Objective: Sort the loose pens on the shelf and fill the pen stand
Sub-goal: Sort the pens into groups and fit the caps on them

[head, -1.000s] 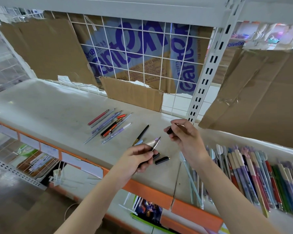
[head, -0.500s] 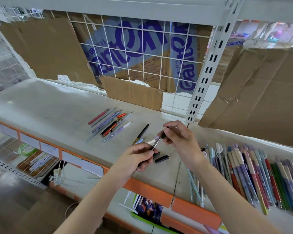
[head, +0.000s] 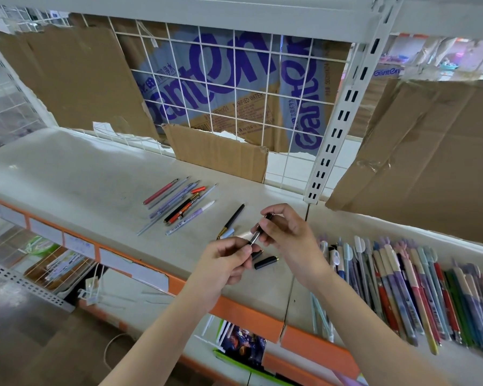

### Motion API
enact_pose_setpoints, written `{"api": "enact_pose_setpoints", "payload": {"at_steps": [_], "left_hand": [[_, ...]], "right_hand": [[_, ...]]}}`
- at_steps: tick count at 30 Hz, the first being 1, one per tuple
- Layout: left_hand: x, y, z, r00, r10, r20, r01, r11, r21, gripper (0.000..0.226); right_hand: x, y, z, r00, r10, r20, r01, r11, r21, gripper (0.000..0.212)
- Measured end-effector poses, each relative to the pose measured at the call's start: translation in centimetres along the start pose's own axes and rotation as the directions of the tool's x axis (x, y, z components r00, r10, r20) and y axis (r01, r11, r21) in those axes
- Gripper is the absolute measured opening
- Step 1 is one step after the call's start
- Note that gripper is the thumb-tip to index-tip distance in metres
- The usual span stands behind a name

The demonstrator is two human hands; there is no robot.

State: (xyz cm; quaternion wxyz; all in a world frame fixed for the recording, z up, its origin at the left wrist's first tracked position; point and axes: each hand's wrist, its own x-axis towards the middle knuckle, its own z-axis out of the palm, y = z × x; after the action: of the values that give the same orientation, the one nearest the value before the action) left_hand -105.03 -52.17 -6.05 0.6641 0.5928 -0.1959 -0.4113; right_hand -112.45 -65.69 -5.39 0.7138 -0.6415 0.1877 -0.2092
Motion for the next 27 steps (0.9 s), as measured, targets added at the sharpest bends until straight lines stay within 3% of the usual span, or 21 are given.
{"api": "enact_pose_setpoints", "payload": {"at_steps": [2,4,6,9,11,13,15,18,21,23,25,27], "left_hand": [[0.0,-0.4,0.3,0.995,0.034,-0.091,-0.027,0.997,0.074,0.018],[0.2,-0.6,0.5,0.975,0.135,-0.179,-0.075,0.949,0.308,0.021],[0.4,-0.7,0.7,0.946,0.263,-0.191,-0.113,0.816,0.567,0.025],[0.6,-0.7,1.0,0.935,0.324,-0.147,-0.143,0.721,0.678,0.026],[0.8,-0.8,1.1,0.963,0.228,-0.144,-0.12,0.842,0.526,0.028],[1.0,-0.6,1.2,0.99,0.04,-0.132,-0.018,0.986,0.168,0.026],[1.1,-0.6,1.2,0.994,-0.079,-0.081,0.074,0.996,-0.054,0.024],[1.2,-1.1,1.3,0.992,-0.088,-0.089,0.082,0.994,-0.074,0.02],[1.3,-1.8,1.2,0.979,0.064,-0.194,-0.018,0.972,0.233,0.018],[1.5,-2.2,1.0,0.952,0.217,-0.217,-0.084,0.865,0.494,0.015],[1.5,-2.2,0.7,0.929,0.316,-0.192,-0.14,0.78,0.61,0.016],[1.7,-1.9,0.4,0.931,0.33,-0.154,-0.156,0.744,0.65,0.017]], "right_hand": [[0.0,0.3,0.4,1.0,-0.011,-0.021,0.01,0.999,-0.046,0.011],[0.1,0.5,0.7,0.999,-0.022,-0.046,0.018,0.997,-0.073,0.011],[0.3,0.6,0.9,0.997,-0.025,-0.067,0.019,0.996,-0.083,0.012],[0.4,0.7,1.0,0.997,-0.022,-0.075,0.016,0.997,-0.081,0.014],[0.3,0.8,0.9,0.997,-0.028,-0.076,0.022,0.997,-0.074,0.017],[0.2,1.0,0.8,0.997,-0.033,-0.066,0.028,0.997,-0.069,0.02],[0.1,1.3,0.6,0.998,-0.02,-0.055,0.017,0.998,-0.058,0.024],[0.2,1.6,0.6,0.997,0.013,-0.076,-0.016,0.999,-0.048,0.025],[0.4,2.0,1.0,0.986,0.033,-0.162,-0.038,0.999,-0.027,0.021],[0.4,2.2,1.1,0.975,0.065,-0.211,-0.06,0.998,0.029,0.019],[0.4,2.2,1.1,0.973,0.094,-0.213,-0.082,0.995,0.064,0.019],[0.3,2.1,1.1,0.978,0.11,-0.179,-0.098,0.992,0.073,0.019]]}}
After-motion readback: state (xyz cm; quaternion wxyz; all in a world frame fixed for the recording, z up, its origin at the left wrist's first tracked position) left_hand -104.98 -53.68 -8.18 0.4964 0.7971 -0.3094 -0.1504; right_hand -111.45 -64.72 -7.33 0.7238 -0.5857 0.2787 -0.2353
